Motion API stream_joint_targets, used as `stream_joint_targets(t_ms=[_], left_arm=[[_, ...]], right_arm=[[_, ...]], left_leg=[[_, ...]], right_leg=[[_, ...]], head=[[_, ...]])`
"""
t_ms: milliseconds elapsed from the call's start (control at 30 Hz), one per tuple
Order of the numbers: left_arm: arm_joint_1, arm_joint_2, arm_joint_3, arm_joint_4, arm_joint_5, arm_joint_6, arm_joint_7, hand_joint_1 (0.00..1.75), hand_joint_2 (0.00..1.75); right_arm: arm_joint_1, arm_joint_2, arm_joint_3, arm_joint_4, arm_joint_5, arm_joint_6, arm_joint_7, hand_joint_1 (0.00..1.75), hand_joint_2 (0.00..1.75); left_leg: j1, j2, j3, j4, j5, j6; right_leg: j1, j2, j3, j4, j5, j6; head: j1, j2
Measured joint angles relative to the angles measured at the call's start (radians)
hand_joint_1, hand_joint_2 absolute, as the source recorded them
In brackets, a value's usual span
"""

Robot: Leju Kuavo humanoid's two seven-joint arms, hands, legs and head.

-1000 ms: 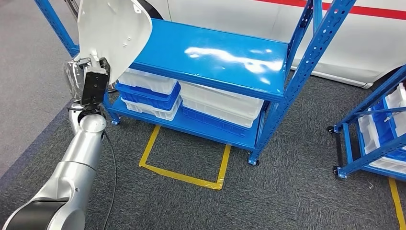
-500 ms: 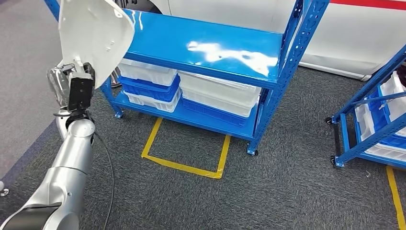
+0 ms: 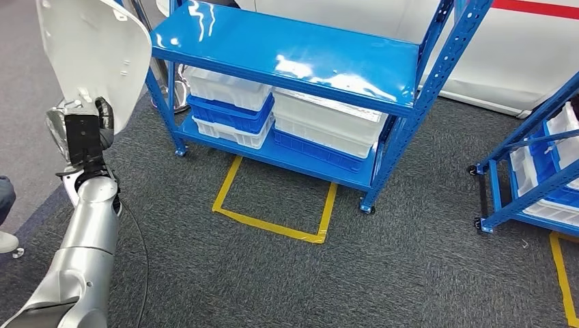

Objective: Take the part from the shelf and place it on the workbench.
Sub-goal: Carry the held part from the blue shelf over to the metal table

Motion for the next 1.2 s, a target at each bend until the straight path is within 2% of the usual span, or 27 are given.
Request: stream_joint_targets(t_ms=[67, 100, 167, 233, 300, 367, 400, 433, 467, 500, 567, 600, 633, 667, 733, 767, 800, 867, 900, 933, 967, 1000, 1033, 1100, 1167, 1200], left_arm=[[0.008, -0.001, 0.004, -0.002, 0.001, 0.006, 0.009, 1.75, 1.75], [0.012, -0.002, 0.005, -0.003, -0.001, 0.011, 0.014, 1.75, 1.75], [0.022, -0.004, 0.007, -0.003, -0.006, 0.022, 0.024, 1.75, 1.75], [0.033, -0.004, 0.009, -0.005, -0.012, 0.03, 0.036, 1.75, 1.75], [0.035, -0.003, 0.012, -0.007, -0.015, 0.034, 0.045, 1.75, 1.75], [0.037, -0.001, 0.014, -0.008, -0.016, 0.035, 0.051, 1.75, 1.75], [0.042, -0.001, 0.015, -0.008, -0.017, 0.037, 0.053, 1.75, 1.75], [0.048, 0.0, 0.016, -0.008, -0.02, 0.039, 0.055, 1.75, 1.75], [0.054, 0.001, 0.017, -0.007, -0.025, 0.044, 0.056, 1.75, 1.75], [0.059, 0.002, 0.017, -0.007, -0.029, 0.049, 0.056, 1.75, 1.75], [0.064, 0.004, 0.018, -0.007, -0.036, 0.057, 0.056, 1.75, 1.75], [0.065, 0.005, 0.018, -0.008, -0.038, 0.059, 0.056, 1.75, 1.75], [0.068, 0.007, 0.019, -0.008, -0.038, 0.06, 0.056, 1.75, 1.75], [0.072, 0.009, 0.02, -0.008, -0.038, 0.06, 0.056, 1.75, 1.75], [0.081, 0.014, 0.023, -0.01, -0.039, 0.061, 0.056, 1.75, 1.75], [0.084, 0.015, 0.024, -0.012, -0.041, 0.062, 0.055, 1.75, 1.75], [0.086, 0.016, 0.025, -0.014, -0.043, 0.062, 0.054, 1.75, 1.75], [0.087, 0.017, 0.026, -0.018, -0.048, 0.064, 0.053, 1.75, 1.75], [0.089, 0.017, 0.026, -0.018, -0.05, 0.064, 0.053, 1.75, 1.75], [0.092, 0.017, 0.026, -0.019, -0.052, 0.064, 0.053, 1.75, 1.75], [0.095, 0.017, 0.027, -0.019, -0.053, 0.064, 0.053, 1.75, 1.75], [0.098, 0.017, 0.027, -0.021, -0.055, 0.064, 0.053, 1.75, 1.75], [0.101, 0.017, 0.028, -0.022, -0.057, 0.064, 0.054, 1.75, 1.75], [0.102, 0.018, 0.029, -0.026, -0.063, 0.064, 0.055, 1.75, 1.75], [0.102, 0.02, 0.03, -0.029, -0.07, 0.064, 0.058, 1.75, 1.75], [0.102, 0.021, 0.03, -0.029, -0.075, 0.064, 0.061, 1.75, 1.75]], right_arm=[[0.0, -0.002, -0.005, -0.001, -0.004, 0.0, -0.005, 0.0, 1.75], [0.001, -0.003, -0.008, -0.001, -0.006, -0.001, -0.006, 0.0, 1.75], [0.004, -0.006, -0.013, -0.002, -0.008, -0.002, -0.007, 0.0, 1.75], [0.003, -0.004, -0.016, -0.002, -0.008, -0.003, -0.007, 0.0, 1.75], [0.002, -0.001, -0.017, -0.002, -0.008, -0.005, -0.008, 0.0, 1.75], [0.002, 0.0, -0.019, -0.002, -0.007, -0.006, -0.009, 0.0, 1.75], [0.003, 0.0, -0.02, -0.003, -0.005, -0.006, -0.01, 0.0, 1.75], [0.003, 0.0, -0.02, -0.002, -0.002, -0.006, -0.012, 0.0, 1.75], [0.003, 0.0, -0.02, -0.002, 0.002, -0.005, -0.014, 0.0, 1.75], [0.003, 0.001, -0.02, -0.002, 0.006, -0.004, -0.017, 0.0, 1.75], [0.003, 0.002, -0.02, -0.002, 0.009, -0.002, -0.021, 0.0, 1.75], [0.003, 0.002, -0.02, -0.003, 0.01, -0.002, -0.023, 0.0, 1.75], [0.002, 0.002, -0.02, -0.003, 0.01, -0.001, -0.025, 0.0, 1.75], [0.002, 0.001, -0.02, -0.003, 0.01, -0.001, -0.027, 0.0, 1.75], [-0.001, 0.002, -0.02, -0.004, 0.01, 0.0, -0.03, 0.0, 1.75], [-0.002, 0.002, -0.02, -0.004, 0.01, 0.0, -0.03, 0.0, 1.75], [-0.002, 0.002, -0.02, -0.003, 0.01, 0.0, -0.032, 0.0, 1.75], [0.0, 0.002, -0.02, -0.003, 0.01, 0.0, -0.034, 0.0, 1.75], [0.002, 0.003, -0.02, -0.003, 0.011, 0.0, -0.036, 0.0, 1.75], [0.004, 0.003, -0.02, -0.003, 0.011, 0.0, -0.037, 0.0, 1.75], [0.005, 0.003, -0.02, -0.003, 0.012, 0.0, -0.038, 0.0, 1.75], [0.005, 0.003, -0.02, -0.003, 0.012, 0.001, -0.038, 0.0, 1.75], [0.005, 0.003, -0.02, -0.003, 0.013, 0.001, -0.039, 0.0, 1.75], [0.006, 0.003, -0.02, -0.003, 0.014, 0.0, -0.039, 0.0, 1.75], [0.006, 0.003, -0.02, -0.003, 0.014, 0.0, -0.039, 0.0, 1.75], [0.006, 0.004, -0.02, -0.003, 0.015, 0.0, -0.038, 0.0, 1.75]], left_leg=[[-0.005, -0.012, -0.009, 0.0, 0.008, -0.002], [-0.004, -0.019, -0.013, 0.0, 0.012, -0.005], [0.003, -0.031, -0.018, -0.001, 0.019, -0.015], [0.006, -0.044, -0.02, -0.003, 0.024, -0.025], [0.003, -0.029, -0.038, 0.03, -0.004, -0.034], [0.008, -0.004, -0.084, 0.135, -0.064, -0.044], [0.012, 0.002, -0.109, 0.194, -0.088, -0.051], [0.018, 0.005, -0.125, 0.234, -0.099, -0.059], [0.023, 0.01, -0.125, 0.24, -0.091, -0.066], [0.028, 0.017, -0.106, 0.208, -0.067, -0.074], [0.031, 0.051, -0.04, 0.085, -0.015, -0.086], [0.029, 0.065, -0.016, 0.037, -0.001, -0.084], [0.025, 0.073, -0.005, 0.012, 0.002, -0.077], [0.021, 0.071, -0.006, 0.01, -0.003, -0.067], [0.022, 0.048, -0.011, 0.01, 0.004, -0.046], [0.022, 0.038, -0.013, 0.009, 0.008, -0.038], [0.023, 0.029, -0.015, 0.007, 0.012, -0.03], [0.022, 0.012, -0.022, 0.006, 0.019, -0.018], [0.02, 0.001, -0.026, 0.006, 0.021, -0.013], [0.017, -0.012, -0.029, 0.006, 0.024, -0.011], [0.015, -0.025, -0.032, 0.006, 0.026, -0.009], [0.013, -0.039, -0.034, 0.006, 0.029, -0.01], [0.012, -0.052, -0.035, 0.006, 0.031, -0.012], [0.012, -0.076, -0.039, 0.008, 0.035, -0.018], [0.016, -0.099, -0.047, 0.008, 0.043, -0.03], [0.018, -0.112, -0.052, 0.006, 0.048, -0.037]], right_leg=[[0.012, 0.032, 0.09, -0.135, 0.042, -0.029], [0.016, 0.048, 0.123, -0.189, 0.055, -0.039], [0.02, 0.062, 0.146, -0.232, 0.057, -0.049], [0.02, 0.041, 0.155, -0.252, 0.065, -0.048], [0.012, 0.016, 0.165, -0.28, 0.077, -0.049], [0.008, -0.007, 0.167, -0.29, 0.085, -0.051], [0.007, -0.018, 0.165, -0.289, 0.085, -0.052], [0.006, -0.029, 0.163, -0.287, 0.085, -0.051], [0.003, -0.04, 0.161, -0.283, 0.083, -0.049], [0.0, -0.052, 0.158, -0.277, 0.081, -0.045], [-0.006, -0.073, 0.15, -0.257, 0.071, -0.029], [-0.006, -0.082, 0.146, -0.247, 0.065, -0.021], [-0.003, -0.09, 0.144, -0.239, 0.062, -0.015], [0.0, -0.097, 0.143, -0.236, 0.061, -0.01], [-0.002, -0.109, 0.144, -0.233, 0.058, -0.001], [-0.005, -0.099, 0.142, -0.225, 0.048, 0.004], [-0.008, -0.079, 0.132, -0.2, 0.027, 0.007], [-0.01, -0.029, 0.087, -0.093, -0.041, 0.007], [-0.01, -0.015, 0.059, -0.027, -0.072, 0.006], [-0.009, -0.008, 0.038, 0.023, -0.088, 0.004], [-0.008, -0.004, 0.032, 0.041, -0.086, 0.001], [-0.007, -0.001, 0.043, 0.022, -0.066, -0.003], [-0.006, 0.008, 0.071, -0.03, -0.034, -0.01], [-0.005, 0.059, 0.133, -0.158, 0.017, -0.023], [-0.004, 0.097, 0.162, -0.222, 0.03, -0.025], [-0.002, 0.092, 0.164, -0.228, 0.031, -0.024]], head=[[-0.001, 0.0], [0.0, 0.0], [0.002, 0.0], [0.005, 0.0], [0.004, 0.0], [0.003, 0.0], [0.003, 0.0], [0.003, 0.0], [0.003, 0.0], [0.003, 0.0], [0.002, 0.0], [0.001, 0.0], [0.001, 0.0], [0.001, 0.0], [0.001, 0.0], [0.001, 0.0], [0.001, 0.0], [0.001, 0.0], [0.001, 0.0], [0.001, 0.0], [0.001, 0.0], [0.001, 0.0], [0.001, 0.0], [0.001, 0.0], [0.001, 0.0], [0.002, 0.0]])
